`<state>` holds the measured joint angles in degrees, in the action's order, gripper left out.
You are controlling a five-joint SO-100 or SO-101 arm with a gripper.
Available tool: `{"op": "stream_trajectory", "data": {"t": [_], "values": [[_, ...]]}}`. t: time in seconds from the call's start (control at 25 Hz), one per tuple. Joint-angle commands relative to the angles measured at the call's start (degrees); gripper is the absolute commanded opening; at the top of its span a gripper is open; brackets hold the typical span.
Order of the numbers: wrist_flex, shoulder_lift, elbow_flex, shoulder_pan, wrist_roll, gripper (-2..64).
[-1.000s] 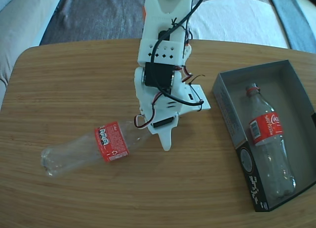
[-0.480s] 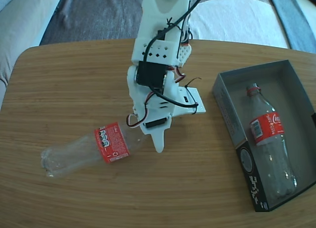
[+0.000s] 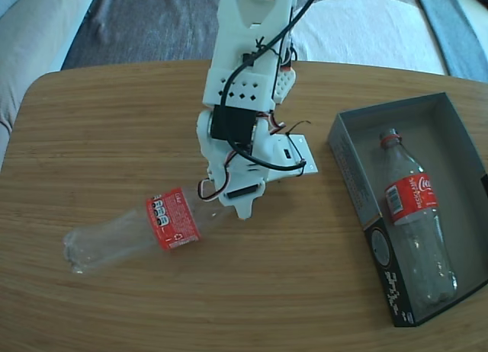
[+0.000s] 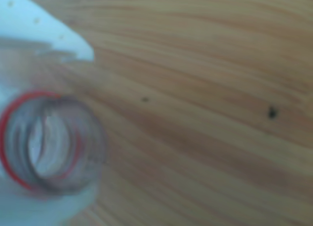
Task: Grasp the bottles and put them in the box.
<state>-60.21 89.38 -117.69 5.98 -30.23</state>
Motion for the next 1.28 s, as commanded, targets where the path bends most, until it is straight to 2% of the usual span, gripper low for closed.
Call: {"op": "stream_trajectory", "data": {"t": [0.0,0.12,0.36,0.52,1.24], "values": [[-0.1,0.6,1.9,0.4,-0.4,10.8],[0.2,0.6,1.9,0.4,-0.4,0.1],[0.1,0.8,2.0,0.5,-0.4,-0.2],[-1.1,0.9,6.1,0.5,0.0,-0.2],[-24.3,0.9,35.8,-1.8,-0.6,-0.3]]}}
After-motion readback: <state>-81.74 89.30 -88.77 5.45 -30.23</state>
